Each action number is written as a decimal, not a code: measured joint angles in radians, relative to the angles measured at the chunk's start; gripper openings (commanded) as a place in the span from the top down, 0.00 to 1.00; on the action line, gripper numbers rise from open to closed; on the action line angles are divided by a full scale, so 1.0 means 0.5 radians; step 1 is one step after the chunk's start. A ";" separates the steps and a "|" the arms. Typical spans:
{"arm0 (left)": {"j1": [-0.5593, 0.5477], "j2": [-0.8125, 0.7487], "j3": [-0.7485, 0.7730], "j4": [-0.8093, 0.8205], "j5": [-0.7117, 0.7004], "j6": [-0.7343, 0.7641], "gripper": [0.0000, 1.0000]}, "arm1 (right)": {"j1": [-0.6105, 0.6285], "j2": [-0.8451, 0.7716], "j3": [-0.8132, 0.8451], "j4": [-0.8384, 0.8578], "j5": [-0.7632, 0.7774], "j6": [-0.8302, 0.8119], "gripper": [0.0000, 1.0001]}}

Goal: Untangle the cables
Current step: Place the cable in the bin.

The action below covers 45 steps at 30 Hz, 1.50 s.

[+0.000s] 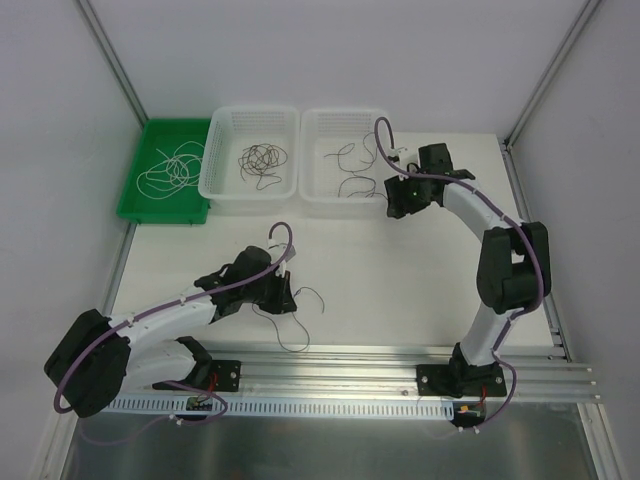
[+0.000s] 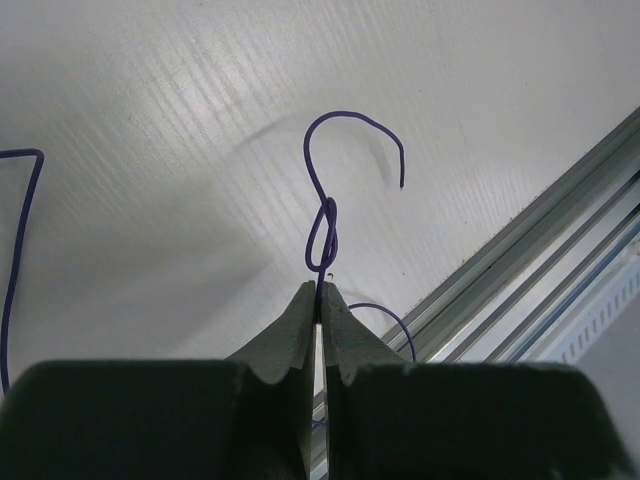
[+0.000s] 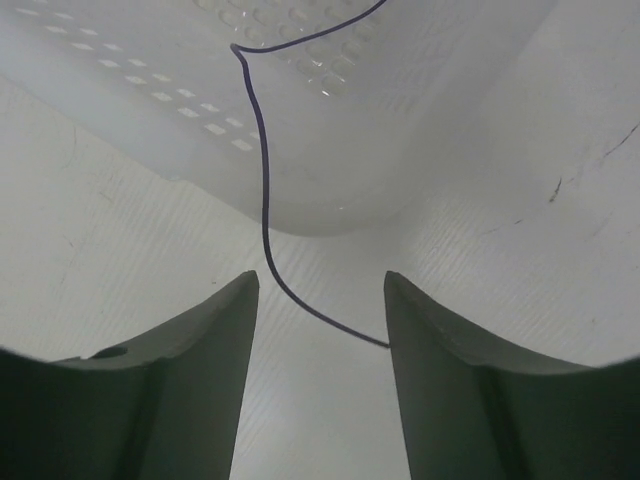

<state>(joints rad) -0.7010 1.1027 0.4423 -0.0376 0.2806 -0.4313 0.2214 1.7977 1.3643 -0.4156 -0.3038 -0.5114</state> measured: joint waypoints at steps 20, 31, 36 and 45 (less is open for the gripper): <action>-0.015 0.016 0.000 0.008 0.006 0.000 1.00 | 0.059 -0.317 0.136 -0.089 -0.218 0.105 0.99; -0.054 -0.086 0.000 0.037 0.050 0.008 1.00 | 0.127 0.282 0.989 0.047 -0.195 0.378 0.48; -0.093 -0.198 -0.014 0.110 0.079 0.034 1.00 | 0.185 0.229 0.749 0.007 -0.150 0.409 0.44; -0.114 -0.423 -0.109 0.250 0.119 0.040 1.00 | 0.422 -0.848 -0.245 0.066 -0.296 0.544 0.45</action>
<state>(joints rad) -0.7578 0.8909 0.3878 0.0875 0.3401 -0.4110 0.4324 1.3739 1.2419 -0.3824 -0.4519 -0.2394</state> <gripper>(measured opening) 0.010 0.553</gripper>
